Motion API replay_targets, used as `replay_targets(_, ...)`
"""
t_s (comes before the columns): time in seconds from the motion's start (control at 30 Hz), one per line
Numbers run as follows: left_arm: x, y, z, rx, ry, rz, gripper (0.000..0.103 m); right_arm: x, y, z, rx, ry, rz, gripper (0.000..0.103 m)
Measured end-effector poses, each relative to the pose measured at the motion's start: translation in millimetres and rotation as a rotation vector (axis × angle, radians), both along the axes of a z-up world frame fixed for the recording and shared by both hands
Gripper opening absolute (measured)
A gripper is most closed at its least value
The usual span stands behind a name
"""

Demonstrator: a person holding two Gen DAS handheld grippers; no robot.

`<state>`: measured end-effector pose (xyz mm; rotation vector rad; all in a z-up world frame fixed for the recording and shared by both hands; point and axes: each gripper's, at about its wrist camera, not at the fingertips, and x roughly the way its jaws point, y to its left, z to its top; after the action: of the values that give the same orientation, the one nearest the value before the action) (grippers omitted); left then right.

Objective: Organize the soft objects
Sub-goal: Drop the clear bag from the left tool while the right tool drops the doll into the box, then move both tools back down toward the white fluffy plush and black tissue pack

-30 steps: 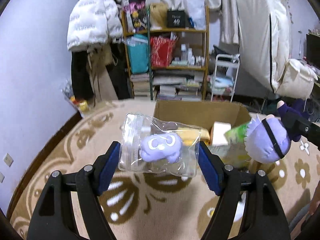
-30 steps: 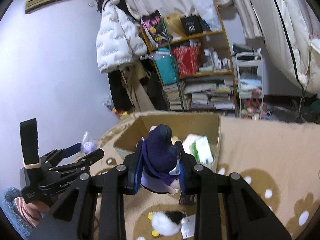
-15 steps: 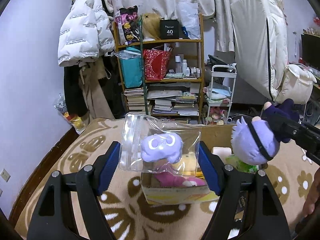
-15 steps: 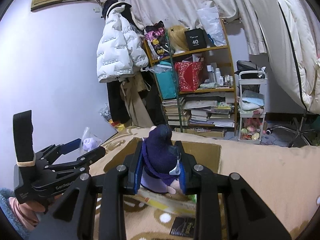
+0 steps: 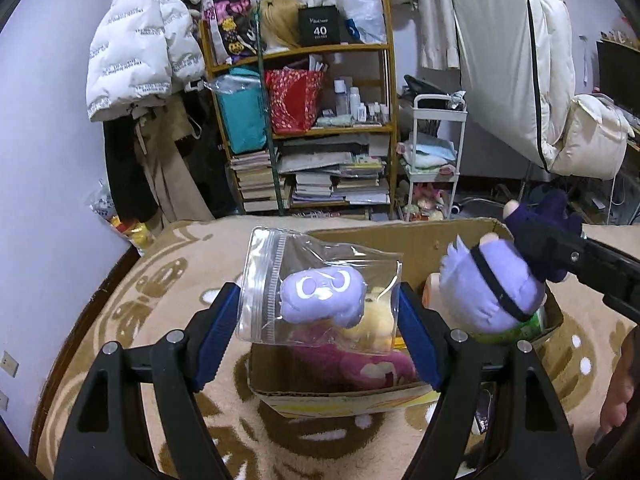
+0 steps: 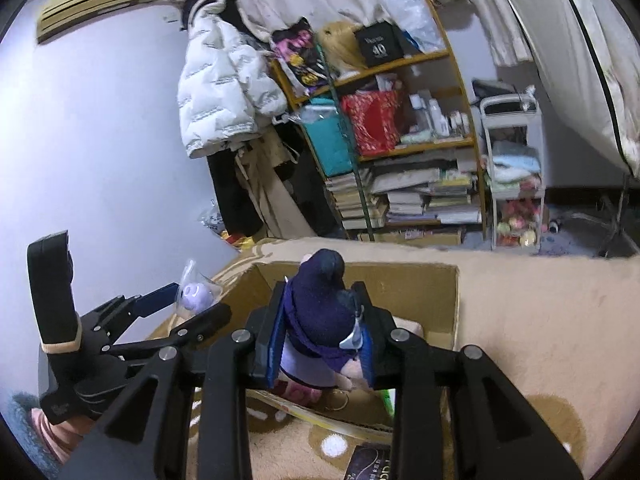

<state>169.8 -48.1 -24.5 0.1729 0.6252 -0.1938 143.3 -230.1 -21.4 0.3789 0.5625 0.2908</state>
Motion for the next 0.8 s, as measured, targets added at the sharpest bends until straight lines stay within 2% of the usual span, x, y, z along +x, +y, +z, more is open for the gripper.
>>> replay_targets(0.2, 5, -3, -11, 0.01, 0.049, -0.012, 0.079, 4, -8, -8, 0.033, 0.046, -0.009, 0.035)
replay_targets(0.33, 4, -4, -14, 0.032, 0.055, 0.002, 0.088, 2, -10, -6, 0.034, 0.041, -0.019, 0.053)
replay_targets(0.4, 1, -4, -13, 0.029, 0.056, 0.008, 0.091, -1, -10, -3, 0.019, 0.039, -0.022, 0.055)
replay_targets(0.47, -2, -2, -11, 0.026, 0.06, 0.014, 0.096, -2, -8, -2, 0.0, 0.048, -0.029, 0.065)
replay_targets(0.6, -12, 3, -9, 0.025, 0.06, 0.031, 0.099, -9, -9, 3, -0.019, 0.065, -0.039, 0.076)
replay_targets(0.67, -19, 3, -6, 0.028, 0.057, 0.038, 0.1, -14, -10, 7, -0.026, 0.068, -0.051, 0.09)
replay_targets(0.8, -34, 3, 1, 0.028, 0.057, 0.041, 0.101, -26, -13, 13, -0.048, 0.064, -0.058, 0.103)
